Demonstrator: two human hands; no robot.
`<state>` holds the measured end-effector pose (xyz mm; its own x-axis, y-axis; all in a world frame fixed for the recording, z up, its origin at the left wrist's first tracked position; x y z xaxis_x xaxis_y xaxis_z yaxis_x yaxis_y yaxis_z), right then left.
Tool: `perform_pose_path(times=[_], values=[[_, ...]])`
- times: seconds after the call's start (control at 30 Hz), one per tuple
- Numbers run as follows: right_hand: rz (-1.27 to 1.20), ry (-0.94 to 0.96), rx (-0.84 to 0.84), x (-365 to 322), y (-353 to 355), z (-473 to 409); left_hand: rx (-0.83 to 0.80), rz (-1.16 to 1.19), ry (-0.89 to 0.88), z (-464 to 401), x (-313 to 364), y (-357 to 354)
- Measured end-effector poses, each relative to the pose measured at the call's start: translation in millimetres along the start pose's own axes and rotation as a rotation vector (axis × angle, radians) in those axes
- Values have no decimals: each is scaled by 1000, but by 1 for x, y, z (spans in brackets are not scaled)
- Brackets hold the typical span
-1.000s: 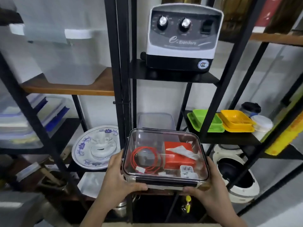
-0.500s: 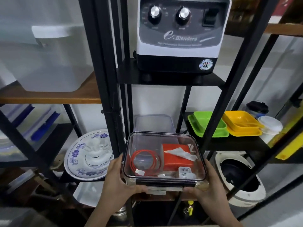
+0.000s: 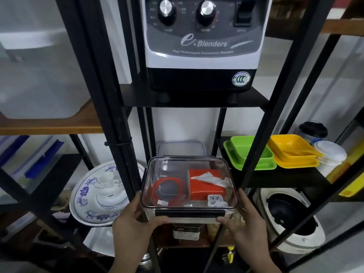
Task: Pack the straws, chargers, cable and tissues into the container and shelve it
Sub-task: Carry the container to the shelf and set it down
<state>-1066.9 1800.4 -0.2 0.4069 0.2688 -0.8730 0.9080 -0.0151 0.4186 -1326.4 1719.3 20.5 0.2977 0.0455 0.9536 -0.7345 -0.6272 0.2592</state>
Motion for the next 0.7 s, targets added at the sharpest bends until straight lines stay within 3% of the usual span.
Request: perform_pose_path(times=[0.17, 0.37, 0.53, 0.7], values=[[157, 133, 103, -4, -1, -12, 111, -122, 13, -5, -7, -2], [254, 188, 176, -7, -13, -28, 205, -353, -163, -17, 1, -5], [319, 252, 187, -12, -19, -42, 208, -479, -279, -36, 5, -15], [354, 233, 154, -18, -22, -51, 163, -511, -260, -45, 5, -20]])
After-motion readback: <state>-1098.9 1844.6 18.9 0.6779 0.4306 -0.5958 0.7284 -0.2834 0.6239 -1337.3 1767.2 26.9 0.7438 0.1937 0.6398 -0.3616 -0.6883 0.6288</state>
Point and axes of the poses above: each hand's wrist, its own z-axis away from the middle knuckle, its own y-axis out of the back of the hand, x = y × z, the point moved 2 cm from there along -z, towards the middle knuckle, and after that the axes turned 5 degrees about y, right-handed, at the moved point
